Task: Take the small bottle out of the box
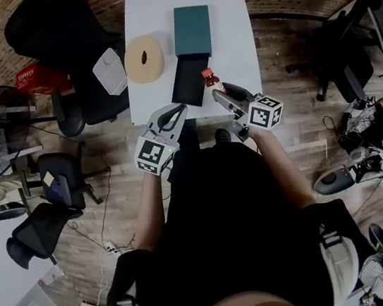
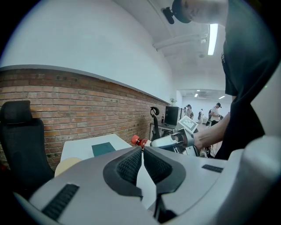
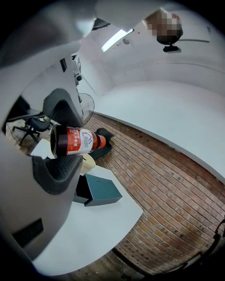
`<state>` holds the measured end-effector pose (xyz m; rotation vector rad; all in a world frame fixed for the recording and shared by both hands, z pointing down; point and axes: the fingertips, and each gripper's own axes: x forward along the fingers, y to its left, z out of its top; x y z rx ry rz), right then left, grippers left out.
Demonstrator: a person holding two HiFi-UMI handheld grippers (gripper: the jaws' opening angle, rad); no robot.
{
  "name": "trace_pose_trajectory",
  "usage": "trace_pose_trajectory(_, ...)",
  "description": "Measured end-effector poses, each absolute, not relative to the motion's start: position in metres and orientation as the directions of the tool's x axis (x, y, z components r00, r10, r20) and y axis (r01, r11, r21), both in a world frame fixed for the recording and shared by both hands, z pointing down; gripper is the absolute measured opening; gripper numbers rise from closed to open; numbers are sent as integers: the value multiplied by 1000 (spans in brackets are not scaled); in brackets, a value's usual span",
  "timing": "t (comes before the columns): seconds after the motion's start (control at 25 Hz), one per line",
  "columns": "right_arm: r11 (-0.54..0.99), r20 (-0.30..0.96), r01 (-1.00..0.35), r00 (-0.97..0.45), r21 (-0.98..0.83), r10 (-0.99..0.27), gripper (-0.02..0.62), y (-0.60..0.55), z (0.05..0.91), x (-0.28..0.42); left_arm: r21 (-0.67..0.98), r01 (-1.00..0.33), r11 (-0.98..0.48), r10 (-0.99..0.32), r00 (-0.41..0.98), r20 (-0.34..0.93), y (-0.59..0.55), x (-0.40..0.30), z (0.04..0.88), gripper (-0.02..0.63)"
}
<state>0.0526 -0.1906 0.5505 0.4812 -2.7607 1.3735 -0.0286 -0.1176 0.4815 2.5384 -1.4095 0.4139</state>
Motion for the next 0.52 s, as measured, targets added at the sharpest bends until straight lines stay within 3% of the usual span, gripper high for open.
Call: trace_pose_trajectory(0.52, 561, 150, -246, -966, -790, -212, 199, -175, 559, 60, 53, -865, -499, -797, 482, 365, -96, -11, 493, 31)
